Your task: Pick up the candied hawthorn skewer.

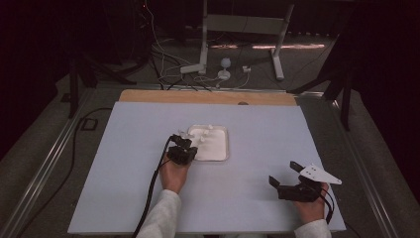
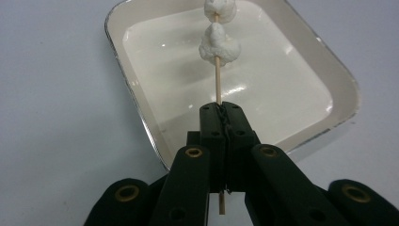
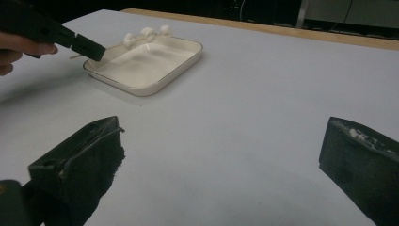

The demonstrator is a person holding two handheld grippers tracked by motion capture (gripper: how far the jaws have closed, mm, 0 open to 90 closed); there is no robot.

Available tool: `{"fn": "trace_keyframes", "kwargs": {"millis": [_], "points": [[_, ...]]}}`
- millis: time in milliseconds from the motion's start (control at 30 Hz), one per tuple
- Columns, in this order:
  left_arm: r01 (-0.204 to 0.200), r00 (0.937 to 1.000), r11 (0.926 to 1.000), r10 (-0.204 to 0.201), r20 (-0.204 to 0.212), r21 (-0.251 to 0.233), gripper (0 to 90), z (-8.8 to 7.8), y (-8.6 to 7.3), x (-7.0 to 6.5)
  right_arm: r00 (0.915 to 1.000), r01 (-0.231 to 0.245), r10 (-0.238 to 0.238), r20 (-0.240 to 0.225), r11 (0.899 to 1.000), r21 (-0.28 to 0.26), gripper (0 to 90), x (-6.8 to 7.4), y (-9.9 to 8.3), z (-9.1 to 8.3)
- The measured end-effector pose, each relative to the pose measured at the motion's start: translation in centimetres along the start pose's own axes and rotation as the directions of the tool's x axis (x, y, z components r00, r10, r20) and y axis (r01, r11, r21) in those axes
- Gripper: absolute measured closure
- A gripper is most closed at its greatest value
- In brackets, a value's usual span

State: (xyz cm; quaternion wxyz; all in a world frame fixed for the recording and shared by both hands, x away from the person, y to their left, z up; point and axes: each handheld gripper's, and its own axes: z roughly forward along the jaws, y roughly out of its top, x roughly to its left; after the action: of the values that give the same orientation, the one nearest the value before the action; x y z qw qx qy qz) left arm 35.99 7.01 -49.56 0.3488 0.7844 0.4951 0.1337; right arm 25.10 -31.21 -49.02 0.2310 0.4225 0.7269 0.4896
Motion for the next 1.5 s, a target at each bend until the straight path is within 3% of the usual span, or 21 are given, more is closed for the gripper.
{"fn": "trace_keyframes", "kwargs": {"millis": [333,433,733,1067,1500], "points": [[-0.013,0.9984,0.9978,0.016,0.053,-0.065,89.8,-2.6,-1.0,0.8,0.9999,-0.011,0.011,-0.012,1.000,-0.003,0.0,0.2,0.0,0.4],[-0.005,0.9974,0.9963,0.011,0.072,-0.086,89.8,-3.4,-1.5,1.0,0.9943,-0.089,0.088,-0.061,0.996,-0.020,0.0,0.1,0.2,0.6],[-0.048,0.9930,0.9863,0.064,0.099,-0.158,89.7,-6.7,-3.6,1.6,0.9956,-0.021,0.018,-0.092,0.999,-0.034,0.0,1.4,2.3,1.3],[-0.043,0.9883,0.9750,0.073,0.134,-0.218,89.7,-8.0,-5.1,2.7,0.9863,-0.017,0.009,-0.165,0.999,-0.043,0.0,2.6,5.5,3.3],[-0.076,0.9777,0.9531,0.129,0.166,-0.293,89.7,-9.5,-5.4,2.3,0.9694,-0.035,0.020,-0.245,0.998,-0.056,0.0,4.3,9.2,6.0]]}}
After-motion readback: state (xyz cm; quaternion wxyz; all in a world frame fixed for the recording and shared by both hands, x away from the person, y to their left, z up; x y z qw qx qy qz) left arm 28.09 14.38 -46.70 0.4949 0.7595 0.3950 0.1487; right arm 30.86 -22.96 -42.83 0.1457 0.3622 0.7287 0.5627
